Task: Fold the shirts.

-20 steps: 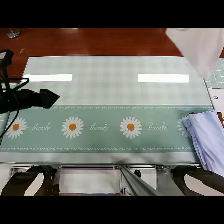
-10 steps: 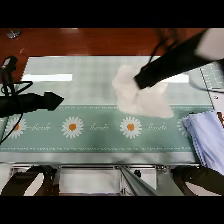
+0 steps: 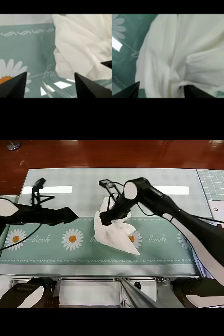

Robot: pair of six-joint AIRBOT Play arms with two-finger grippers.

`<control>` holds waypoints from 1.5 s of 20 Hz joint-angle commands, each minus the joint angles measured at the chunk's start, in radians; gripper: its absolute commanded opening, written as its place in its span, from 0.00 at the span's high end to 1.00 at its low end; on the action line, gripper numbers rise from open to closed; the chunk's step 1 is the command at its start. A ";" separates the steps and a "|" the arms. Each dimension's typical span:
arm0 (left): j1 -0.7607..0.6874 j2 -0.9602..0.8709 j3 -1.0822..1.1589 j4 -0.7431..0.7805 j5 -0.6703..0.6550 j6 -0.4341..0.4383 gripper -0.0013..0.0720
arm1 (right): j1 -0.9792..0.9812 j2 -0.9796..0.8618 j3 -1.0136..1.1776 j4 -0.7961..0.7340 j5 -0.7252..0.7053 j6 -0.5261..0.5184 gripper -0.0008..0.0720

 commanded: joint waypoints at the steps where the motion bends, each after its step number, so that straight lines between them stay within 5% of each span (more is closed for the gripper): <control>1: -0.096 -0.058 0.001 -0.016 0.068 -0.001 0.03 | -0.109 0.051 0.063 -0.077 0.113 -0.028 0.13; 4: -0.130 -0.075 0.000 -0.130 0.095 0.026 0.03 | -0.362 0.185 0.021 -0.164 0.195 -0.010 0.13; 8: -0.219 -0.184 0.002 -0.340 0.199 0.162 0.03 | -0.634 0.340 -0.259 -0.096 0.124 0.009 0.13; 12: -0.288 -0.350 0.078 -0.460 0.198 0.244 0.03 | -0.644 0.418 -0.541 0.013 -0.006 0.005 0.13; 17: -0.303 -0.554 0.246 -0.457 -0.035 0.243 0.06 | -0.523 0.417 -0.645 0.075 -0.122 0.010 0.13; 18: -0.302 -0.578 0.278 -0.437 -0.057 0.243 0.44 | -0.494 0.413 -0.648 0.072 -0.137 0.010 0.13; 19: -0.296 -0.597 0.310 -0.410 -0.083 0.267 0.94 | -0.470 0.400 -0.648 0.078 -0.139 0.014 0.13; 30: -0.124 -0.583 0.402 -0.388 -0.243 0.299 0.95 | -0.364 0.195 -0.648 0.268 -0.135 -0.011 0.13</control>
